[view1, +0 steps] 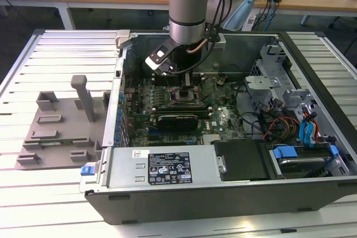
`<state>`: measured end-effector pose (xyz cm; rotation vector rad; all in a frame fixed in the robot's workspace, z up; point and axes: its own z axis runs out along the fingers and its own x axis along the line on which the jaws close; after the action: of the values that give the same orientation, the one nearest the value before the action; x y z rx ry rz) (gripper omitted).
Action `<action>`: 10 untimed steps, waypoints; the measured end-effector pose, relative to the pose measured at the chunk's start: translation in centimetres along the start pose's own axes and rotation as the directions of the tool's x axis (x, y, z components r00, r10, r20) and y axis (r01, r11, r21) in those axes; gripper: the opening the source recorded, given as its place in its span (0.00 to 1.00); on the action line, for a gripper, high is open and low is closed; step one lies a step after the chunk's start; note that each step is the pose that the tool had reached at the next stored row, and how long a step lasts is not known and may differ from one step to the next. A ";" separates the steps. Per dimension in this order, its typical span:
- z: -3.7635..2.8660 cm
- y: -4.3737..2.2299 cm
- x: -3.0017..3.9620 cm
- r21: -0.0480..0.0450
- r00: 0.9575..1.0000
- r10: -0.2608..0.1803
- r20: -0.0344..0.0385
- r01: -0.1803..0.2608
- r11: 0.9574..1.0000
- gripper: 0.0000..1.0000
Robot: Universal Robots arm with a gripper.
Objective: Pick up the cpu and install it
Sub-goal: 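Place the cpu into insertion slot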
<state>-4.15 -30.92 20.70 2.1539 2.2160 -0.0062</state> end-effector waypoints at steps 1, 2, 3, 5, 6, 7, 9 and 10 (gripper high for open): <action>0.08 0.00 0.00 0.000 1.000 0.000 0.000 0.000 1.000 0.11; 0.13 -0.01 0.00 0.000 1.000 0.000 0.000 0.000 1.000 0.11; 0.17 -0.01 0.00 0.000 1.000 0.000 0.000 0.000 1.000 0.11; 0.30 -0.02 0.01 0.000 1.000 0.000 0.000 0.000 1.000 0.11; 0.34 -0.02 0.00 0.000 1.000 0.000 0.000 0.000 1.000 0.11; 0.35 -0.01 0.01 0.000 1.000 0.000 0.000 0.000 1.000 0.11; 0.35 -0.01 0.01 0.000 1.000 0.000 0.000 0.000 1.000 0.11; 0.35 0.03 0.01 0.000 1.000 0.000 0.000 0.000 1.000 0.11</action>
<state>-4.11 -30.93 20.35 2.1538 2.2164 -0.0067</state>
